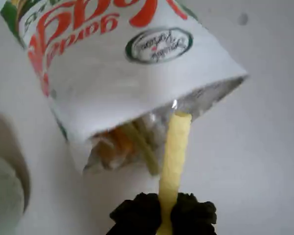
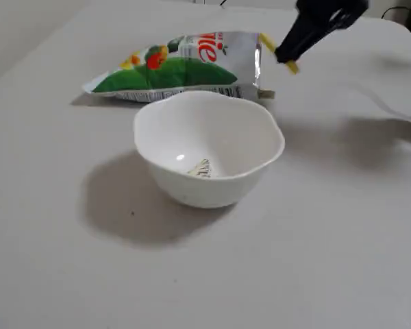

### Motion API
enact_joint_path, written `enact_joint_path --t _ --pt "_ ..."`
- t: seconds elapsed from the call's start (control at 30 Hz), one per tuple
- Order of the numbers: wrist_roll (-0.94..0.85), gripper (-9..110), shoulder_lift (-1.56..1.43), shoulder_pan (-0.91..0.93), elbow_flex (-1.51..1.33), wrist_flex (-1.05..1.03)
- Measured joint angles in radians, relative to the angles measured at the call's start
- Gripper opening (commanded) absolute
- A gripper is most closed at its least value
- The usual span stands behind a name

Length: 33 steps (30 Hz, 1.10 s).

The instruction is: Pick up veggie straw from inside of open veggie straw packet and place it inside the bowl on the left side of the veggie straw packet

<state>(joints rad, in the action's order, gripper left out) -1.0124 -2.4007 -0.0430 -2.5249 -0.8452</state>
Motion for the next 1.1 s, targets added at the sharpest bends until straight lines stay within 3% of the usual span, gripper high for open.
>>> enact_joint_path --t 0.27,0.47,0.73,1.1 --pt "0.069 0 -0.23 -0.129 0.067 -0.267" --pt "0.21 0 -0.195 -0.307 0.236 -0.356" --pt "0.356 0 0.127 -0.482 0.451 -0.273" --pt "0.39 0 0.598 -0.545 0.657 -0.087"
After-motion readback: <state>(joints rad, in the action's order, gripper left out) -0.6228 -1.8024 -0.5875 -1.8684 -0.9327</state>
